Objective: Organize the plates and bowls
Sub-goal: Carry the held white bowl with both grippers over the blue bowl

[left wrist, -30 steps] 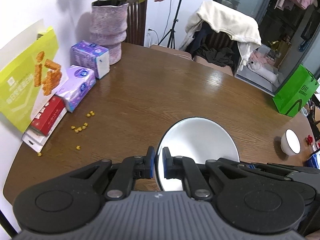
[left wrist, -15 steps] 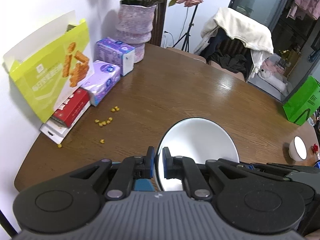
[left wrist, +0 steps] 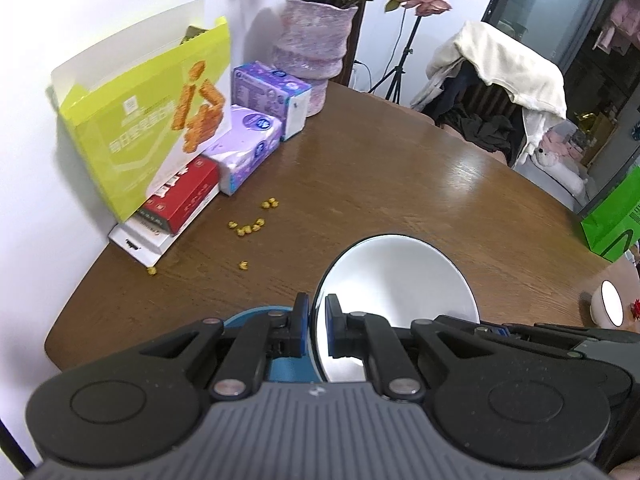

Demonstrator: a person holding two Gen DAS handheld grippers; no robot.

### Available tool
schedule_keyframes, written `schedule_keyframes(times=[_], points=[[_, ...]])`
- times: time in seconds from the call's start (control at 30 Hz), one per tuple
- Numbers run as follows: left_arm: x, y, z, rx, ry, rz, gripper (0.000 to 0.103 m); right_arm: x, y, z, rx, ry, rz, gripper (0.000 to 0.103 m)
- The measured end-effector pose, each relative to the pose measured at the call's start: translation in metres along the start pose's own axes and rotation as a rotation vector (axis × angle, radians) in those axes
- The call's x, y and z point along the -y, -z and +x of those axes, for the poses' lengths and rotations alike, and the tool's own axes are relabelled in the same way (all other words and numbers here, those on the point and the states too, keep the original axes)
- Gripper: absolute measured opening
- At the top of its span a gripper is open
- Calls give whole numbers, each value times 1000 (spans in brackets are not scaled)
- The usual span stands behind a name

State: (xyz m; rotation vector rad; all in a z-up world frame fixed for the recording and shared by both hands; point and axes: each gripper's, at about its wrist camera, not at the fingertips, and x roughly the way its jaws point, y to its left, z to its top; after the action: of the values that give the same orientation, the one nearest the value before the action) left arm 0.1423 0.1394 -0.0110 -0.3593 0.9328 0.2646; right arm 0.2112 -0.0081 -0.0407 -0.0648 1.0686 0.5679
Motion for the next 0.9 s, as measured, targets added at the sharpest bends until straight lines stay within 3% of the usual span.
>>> schedule_keyframes(times=[0.9], points=[[-50,23,19,-76,-26,-47,9,-39,21,39,-93,-28,-42,7]])
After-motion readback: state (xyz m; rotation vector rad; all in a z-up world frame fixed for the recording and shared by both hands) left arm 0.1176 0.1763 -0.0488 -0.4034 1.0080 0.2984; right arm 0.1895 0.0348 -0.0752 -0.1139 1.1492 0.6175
